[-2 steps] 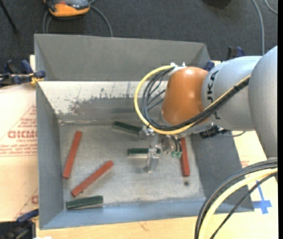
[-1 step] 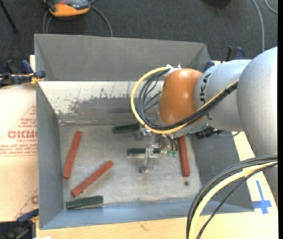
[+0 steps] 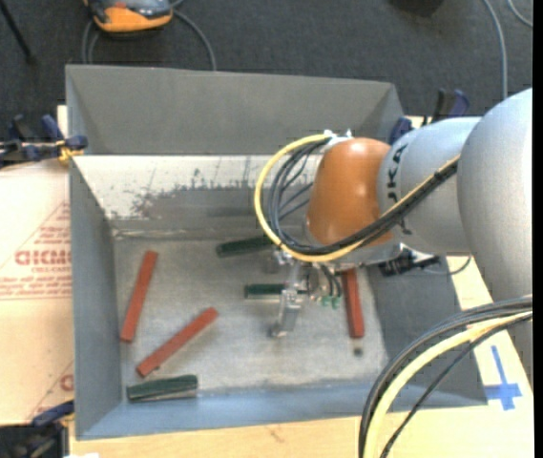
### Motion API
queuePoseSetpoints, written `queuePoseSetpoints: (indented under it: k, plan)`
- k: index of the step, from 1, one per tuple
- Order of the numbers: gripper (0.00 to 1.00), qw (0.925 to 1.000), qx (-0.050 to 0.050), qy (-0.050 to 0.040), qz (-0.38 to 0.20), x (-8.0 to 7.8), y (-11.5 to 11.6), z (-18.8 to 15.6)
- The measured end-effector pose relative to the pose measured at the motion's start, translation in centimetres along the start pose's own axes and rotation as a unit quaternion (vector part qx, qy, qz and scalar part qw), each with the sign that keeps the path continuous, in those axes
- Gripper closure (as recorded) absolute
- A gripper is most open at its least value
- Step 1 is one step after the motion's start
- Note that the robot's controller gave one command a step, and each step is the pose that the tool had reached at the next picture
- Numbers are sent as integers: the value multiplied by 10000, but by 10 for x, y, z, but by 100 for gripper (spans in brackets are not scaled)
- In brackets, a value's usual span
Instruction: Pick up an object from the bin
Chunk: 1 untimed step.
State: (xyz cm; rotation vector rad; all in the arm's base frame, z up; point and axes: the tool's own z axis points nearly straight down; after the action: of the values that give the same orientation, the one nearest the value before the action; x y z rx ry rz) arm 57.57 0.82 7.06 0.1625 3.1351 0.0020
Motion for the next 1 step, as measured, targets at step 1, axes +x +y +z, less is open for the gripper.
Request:
queuePoseSetpoints:
  k: [1]
  plan:
    - [0,9998,11,-13,-186,-8,1,0]
